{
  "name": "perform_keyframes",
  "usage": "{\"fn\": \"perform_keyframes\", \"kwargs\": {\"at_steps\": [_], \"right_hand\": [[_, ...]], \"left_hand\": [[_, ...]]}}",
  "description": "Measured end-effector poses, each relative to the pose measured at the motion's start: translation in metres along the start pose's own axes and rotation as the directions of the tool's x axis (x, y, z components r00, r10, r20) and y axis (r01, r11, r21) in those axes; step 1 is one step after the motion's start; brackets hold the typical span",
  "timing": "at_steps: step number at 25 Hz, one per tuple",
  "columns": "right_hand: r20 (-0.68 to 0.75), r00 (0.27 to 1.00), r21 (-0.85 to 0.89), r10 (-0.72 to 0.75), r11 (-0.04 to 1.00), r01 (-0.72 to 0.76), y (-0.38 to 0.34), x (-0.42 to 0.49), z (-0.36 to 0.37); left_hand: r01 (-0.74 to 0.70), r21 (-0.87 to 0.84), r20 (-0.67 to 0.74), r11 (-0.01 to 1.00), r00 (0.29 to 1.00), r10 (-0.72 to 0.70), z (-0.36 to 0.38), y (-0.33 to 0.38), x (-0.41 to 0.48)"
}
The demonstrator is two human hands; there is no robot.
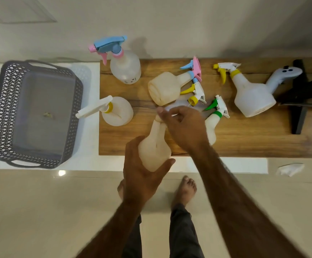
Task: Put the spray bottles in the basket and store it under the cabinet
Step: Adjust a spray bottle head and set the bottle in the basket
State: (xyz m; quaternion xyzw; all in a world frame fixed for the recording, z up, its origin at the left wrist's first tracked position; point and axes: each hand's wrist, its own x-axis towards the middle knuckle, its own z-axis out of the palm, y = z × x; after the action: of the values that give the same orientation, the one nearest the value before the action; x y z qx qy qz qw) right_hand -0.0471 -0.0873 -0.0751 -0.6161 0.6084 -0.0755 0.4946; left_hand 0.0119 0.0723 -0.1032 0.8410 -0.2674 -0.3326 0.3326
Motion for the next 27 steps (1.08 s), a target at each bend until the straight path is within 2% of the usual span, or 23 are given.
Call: {"fn": "perform_keyframes", "kwargs": {"at_steps": [2, 6, 9, 10, 11, 12, 14, 15, 17, 19, 21, 24, 25, 27], "right_hand": [[0.113, 0.994, -0.025, -0.006, 1.0, 0.009, -0.001, -0.013, 0.014], [0.043, 0.989, -0.114, -0.141, 0.983, 0.145, -0.006, -0.018, 0.019], [0.125, 0.963, -0.022, -0.237, 0.97, 0.241, 0.002, -0.013, 0.015], [0.116, 0.962, 0.067, -0.246, 0.968, 0.24, 0.008, -0.007, 0.009], [0.045, 0.975, 0.124, -0.218, 0.969, 0.212, 0.014, 0.006, 0.0], [-0.061, 0.984, 0.11, -0.168, 0.979, 0.174, 0.018, 0.024, -0.009], [-0.276, 0.958, -0.2, -0.077, 0.98, 0.021, 0.029, 0.073, -0.028], [-0.297, 0.954, -0.378, -0.028, 0.921, -0.091, 0.033, 0.097, -0.035], [-0.24, 0.969, -0.578, 0.06, 0.793, -0.192, 0.034, 0.129, -0.037], [-0.187, 0.978, -0.621, 0.091, 0.761, -0.189, 0.03, 0.143, -0.036], [-0.13, 0.983, -0.597, 0.127, 0.781, -0.18, 0.028, 0.149, -0.035], [-0.092, 0.965, -0.488, 0.245, 0.833, -0.259, 0.026, 0.153, -0.034], [-0.112, 0.955, -0.409, 0.276, 0.863, -0.297, 0.025, 0.151, -0.036], [-0.046, 0.934, -0.175, 0.354, 0.918, -0.356, 0.023, 0.134, -0.048]], "left_hand": [[-0.099, -0.034, 0.002, 0.995, 0.995, 0.099, 0.003, -0.004, 0.006], [-0.227, -0.03, 0.026, 0.973, 0.973, 0.228, 0.004, -0.006, 0.039], [-0.256, -0.045, -0.017, 0.966, 0.967, 0.255, 0.005, 0.001, 0.059], [-0.26, -0.038, -0.034, 0.965, 0.965, 0.259, 0.007, 0.002, 0.061], [-0.252, -0.029, -0.046, 0.967, 0.967, 0.25, 0.008, 0.002, 0.062], [-0.231, -0.017, -0.054, 0.973, 0.972, 0.23, 0.009, 0.0, 0.062], [-0.196, 0.003, -0.058, 0.981, 0.979, 0.196, 0.011, -0.009, 0.06], [-0.196, 0.001, -0.061, 0.981, 0.979, 0.196, 0.011, -0.013, 0.06], [-0.207, -0.01, -0.066, 0.978, 0.976, 0.206, 0.01, -0.019, 0.061], [-0.22, -0.019, -0.06, 0.975, 0.974, 0.219, 0.01, -0.022, 0.062], [-0.236, -0.013, -0.051, 0.972, 0.971, 0.235, 0.011, -0.023, 0.064], [-0.25, -0.002, -0.042, 0.968, 0.967, 0.25, 0.01, -0.021, 0.068], [-0.255, 0.001, -0.039, 0.967, 0.966, 0.255, 0.009, -0.019, 0.068], [-0.26, 0.019, -0.028, 0.965, 0.965, 0.261, 0.008, -0.016, 0.068]]}}
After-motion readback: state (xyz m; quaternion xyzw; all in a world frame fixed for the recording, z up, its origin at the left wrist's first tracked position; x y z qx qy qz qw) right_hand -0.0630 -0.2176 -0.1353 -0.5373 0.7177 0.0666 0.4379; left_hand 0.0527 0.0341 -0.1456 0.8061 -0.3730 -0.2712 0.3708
